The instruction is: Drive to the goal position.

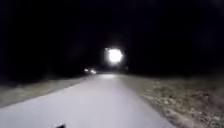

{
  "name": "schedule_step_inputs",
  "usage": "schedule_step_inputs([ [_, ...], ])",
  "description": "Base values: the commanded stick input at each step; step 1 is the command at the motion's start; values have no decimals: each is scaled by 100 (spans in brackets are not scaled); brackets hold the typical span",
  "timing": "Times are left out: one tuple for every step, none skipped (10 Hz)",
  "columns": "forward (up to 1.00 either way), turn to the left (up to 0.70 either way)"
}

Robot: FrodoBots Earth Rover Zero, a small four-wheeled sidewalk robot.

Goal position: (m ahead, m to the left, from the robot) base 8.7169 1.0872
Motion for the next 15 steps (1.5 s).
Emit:
schedule_step_inputs([
  [100,0],
  [100,0],
  [100,0],
  [100,0],
  [100,0],
  [100,0],
  [100,7],
  [100,20],
  [100,34],
  [100,23],
  [100,0],
  [100,0],
  [100,0],
  [100,0],
  [100,0],
])
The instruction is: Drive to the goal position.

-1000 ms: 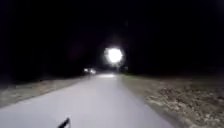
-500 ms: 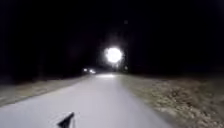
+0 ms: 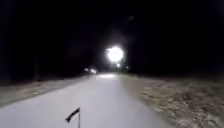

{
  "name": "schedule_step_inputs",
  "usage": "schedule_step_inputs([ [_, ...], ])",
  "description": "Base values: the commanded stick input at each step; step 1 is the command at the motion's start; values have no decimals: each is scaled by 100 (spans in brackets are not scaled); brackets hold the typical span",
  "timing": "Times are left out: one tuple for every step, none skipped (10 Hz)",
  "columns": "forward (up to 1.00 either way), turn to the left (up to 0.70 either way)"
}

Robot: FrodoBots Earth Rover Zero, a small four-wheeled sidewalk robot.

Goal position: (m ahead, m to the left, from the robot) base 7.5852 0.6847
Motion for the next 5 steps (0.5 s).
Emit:
schedule_step_inputs([
  [100,0],
  [100,0],
  [100,0],
  [100,0],
  [100,0],
])
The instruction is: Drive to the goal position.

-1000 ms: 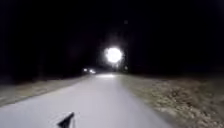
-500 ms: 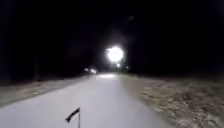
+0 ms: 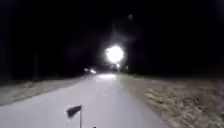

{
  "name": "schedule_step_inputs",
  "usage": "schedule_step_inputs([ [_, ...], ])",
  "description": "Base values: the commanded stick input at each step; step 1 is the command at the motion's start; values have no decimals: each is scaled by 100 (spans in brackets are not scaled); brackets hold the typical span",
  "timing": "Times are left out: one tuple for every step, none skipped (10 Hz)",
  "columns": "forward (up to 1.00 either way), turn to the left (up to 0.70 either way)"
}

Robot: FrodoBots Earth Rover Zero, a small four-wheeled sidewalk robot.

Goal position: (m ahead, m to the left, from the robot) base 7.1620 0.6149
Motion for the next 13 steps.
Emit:
schedule_step_inputs([
  [100,0],
  [100,0],
  [100,0],
  [100,0],
  [100,0],
  [100,0],
  [100,0],
  [100,0],
  [100,0],
  [100,0],
  [100,0],
  [100,0],
  [100,0],
])
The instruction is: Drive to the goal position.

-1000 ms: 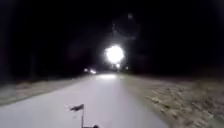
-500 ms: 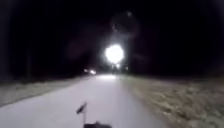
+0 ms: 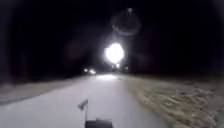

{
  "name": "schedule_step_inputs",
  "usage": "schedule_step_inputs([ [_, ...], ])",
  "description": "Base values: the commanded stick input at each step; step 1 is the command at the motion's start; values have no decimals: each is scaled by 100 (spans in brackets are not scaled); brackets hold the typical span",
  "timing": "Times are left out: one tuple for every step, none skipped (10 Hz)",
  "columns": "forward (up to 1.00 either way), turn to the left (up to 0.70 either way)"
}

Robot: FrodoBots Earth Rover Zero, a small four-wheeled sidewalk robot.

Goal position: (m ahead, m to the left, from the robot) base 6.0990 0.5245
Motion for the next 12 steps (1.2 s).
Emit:
schedule_step_inputs([
  [100,0],
  [100,0],
  [100,0],
  [100,0],
  [100,0],
  [100,0],
  [100,0],
  [100,0],
  [100,0],
  [100,0],
  [100,0],
  [100,0],
])
